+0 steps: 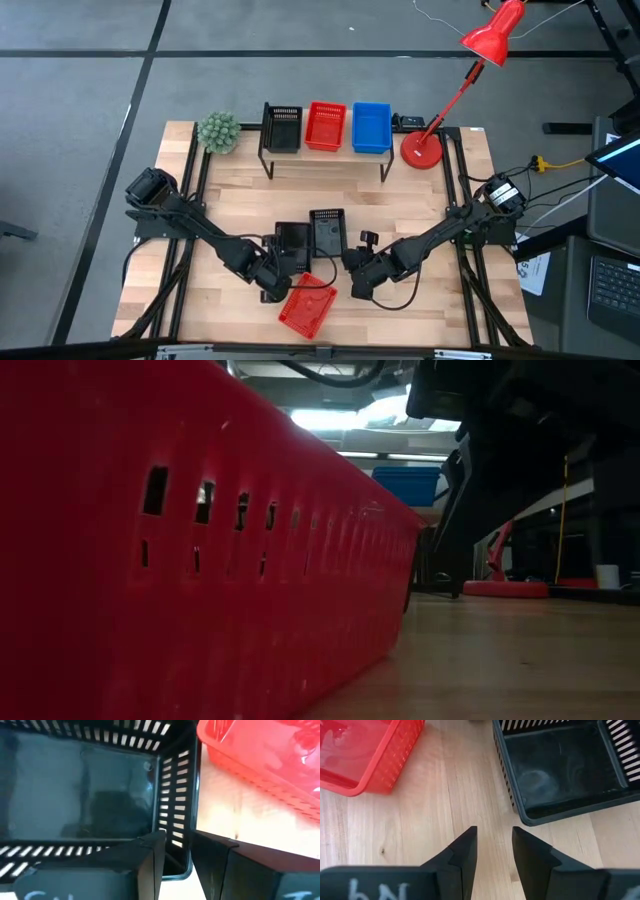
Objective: Stack baskets on shelf by color
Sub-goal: Stack the left black bin on the black bin on the shelf
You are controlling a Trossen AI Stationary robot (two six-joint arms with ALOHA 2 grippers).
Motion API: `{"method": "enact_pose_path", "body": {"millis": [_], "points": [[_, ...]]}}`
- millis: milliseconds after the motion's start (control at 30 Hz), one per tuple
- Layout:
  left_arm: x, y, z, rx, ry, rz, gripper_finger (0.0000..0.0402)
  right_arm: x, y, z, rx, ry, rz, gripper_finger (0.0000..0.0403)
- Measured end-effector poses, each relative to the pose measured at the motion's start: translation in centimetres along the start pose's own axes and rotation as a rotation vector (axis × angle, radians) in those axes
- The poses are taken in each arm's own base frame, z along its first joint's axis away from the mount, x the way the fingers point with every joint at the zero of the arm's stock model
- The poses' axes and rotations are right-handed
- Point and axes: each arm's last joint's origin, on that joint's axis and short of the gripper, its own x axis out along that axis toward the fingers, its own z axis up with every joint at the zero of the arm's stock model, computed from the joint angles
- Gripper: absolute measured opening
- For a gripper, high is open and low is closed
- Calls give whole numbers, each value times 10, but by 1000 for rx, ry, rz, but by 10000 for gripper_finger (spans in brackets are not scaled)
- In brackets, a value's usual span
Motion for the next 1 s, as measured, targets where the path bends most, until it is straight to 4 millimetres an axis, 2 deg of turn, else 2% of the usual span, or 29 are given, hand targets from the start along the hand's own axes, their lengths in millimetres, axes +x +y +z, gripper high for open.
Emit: {"method": "enact_pose_path", "body": {"millis": [300, 533, 1000], "points": [[-2, 0, 2, 46, 1, 0, 81, 0, 0, 0, 0, 0, 0, 122], [-16, -5, 19, 92, -35, -19, 81, 0, 0, 0, 21, 0, -1, 122], [-17, -4, 14, 70, 6, 10, 81, -1, 1, -1, 22, 4, 8, 122]]}}
